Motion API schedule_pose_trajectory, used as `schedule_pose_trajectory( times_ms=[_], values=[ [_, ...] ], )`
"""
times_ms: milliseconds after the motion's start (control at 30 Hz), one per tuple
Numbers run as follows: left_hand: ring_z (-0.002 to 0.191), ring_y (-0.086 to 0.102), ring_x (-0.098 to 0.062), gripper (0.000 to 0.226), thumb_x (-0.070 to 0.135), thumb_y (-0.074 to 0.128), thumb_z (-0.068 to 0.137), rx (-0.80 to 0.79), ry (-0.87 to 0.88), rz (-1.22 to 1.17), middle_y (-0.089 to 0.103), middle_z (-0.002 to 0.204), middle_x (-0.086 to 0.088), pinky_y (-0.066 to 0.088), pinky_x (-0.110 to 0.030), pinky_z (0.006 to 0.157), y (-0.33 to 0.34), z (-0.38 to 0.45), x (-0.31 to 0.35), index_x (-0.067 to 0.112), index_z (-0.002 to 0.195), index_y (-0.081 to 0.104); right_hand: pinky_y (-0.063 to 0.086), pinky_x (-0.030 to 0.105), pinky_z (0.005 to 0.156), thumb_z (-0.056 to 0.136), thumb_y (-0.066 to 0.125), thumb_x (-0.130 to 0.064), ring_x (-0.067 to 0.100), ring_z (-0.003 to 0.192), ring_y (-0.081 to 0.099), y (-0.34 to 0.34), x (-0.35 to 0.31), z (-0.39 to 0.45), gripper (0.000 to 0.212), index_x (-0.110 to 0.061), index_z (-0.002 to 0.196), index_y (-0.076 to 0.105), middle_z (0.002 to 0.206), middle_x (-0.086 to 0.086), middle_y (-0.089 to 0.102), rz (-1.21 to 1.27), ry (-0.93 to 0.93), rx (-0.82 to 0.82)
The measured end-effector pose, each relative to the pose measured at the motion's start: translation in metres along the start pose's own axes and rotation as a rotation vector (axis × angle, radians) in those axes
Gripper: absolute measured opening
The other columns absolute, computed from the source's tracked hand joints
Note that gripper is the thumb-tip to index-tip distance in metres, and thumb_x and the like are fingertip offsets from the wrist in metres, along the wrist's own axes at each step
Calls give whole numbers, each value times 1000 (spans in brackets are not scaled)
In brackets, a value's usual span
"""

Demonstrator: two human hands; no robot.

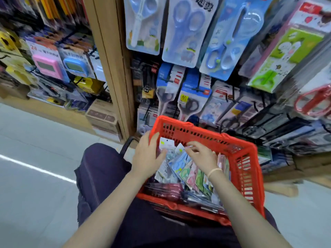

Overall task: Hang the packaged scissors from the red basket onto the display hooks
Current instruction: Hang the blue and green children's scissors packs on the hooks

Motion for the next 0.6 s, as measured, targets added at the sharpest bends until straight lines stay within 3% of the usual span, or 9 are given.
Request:
schedule_pose_trajectory(
  times_ms=[100,167,267,433,600],
  values=[
    [144,35,-44,80,56,52,90,-17,-30,64,34,156,-27,37,-56,116,26,-19,-8,4,149,44,33,20,103,98,64,-26,19,130,52,13,49,-6,38,-15,134,62,139,4,60,-46,64,-22],
    [147,30,-51,89,63,46,88,-41,-58,146,28,158,-35,34,-59,117,36,-26,-13,1,152,41,29,26,111,96,66,-29,24,142,39,19,72,-6,56,-15,147,47,153,10,45,-42,126,-23],
    [149,27,-52,98,71,39,86,-102,-55,305,26,160,-36,33,-58,117,44,-31,-17,0,153,40,26,37,116,94,64,-40,29,147,29,29,107,-8,76,-21,158,27,157,14,35,-89,307,-18],
    [137,41,-57,99,71,49,76,-113,35,427,37,151,-40,41,-61,109,47,-25,-22,0,146,51,19,52,116,94,56,-50,29,147,20,43,137,-9,61,-19,144,42,152,3,41,-273,356,-59],
    [114,50,-52,94,69,58,77,-77,50,541,44,139,-39,50,-59,94,48,-10,-20,2,143,51,21,43,112,92,62,-35,29,144,24,41,132,-11,47,-31,137,49,152,-9,39,-224,205,-19]
  ],
)
Point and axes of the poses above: each hand's wrist, its own z-axis towards the middle knuckle, its own y-axis out of the palm, x = y × z, the point moved 7 cm from there along z, towards the middle knuckle
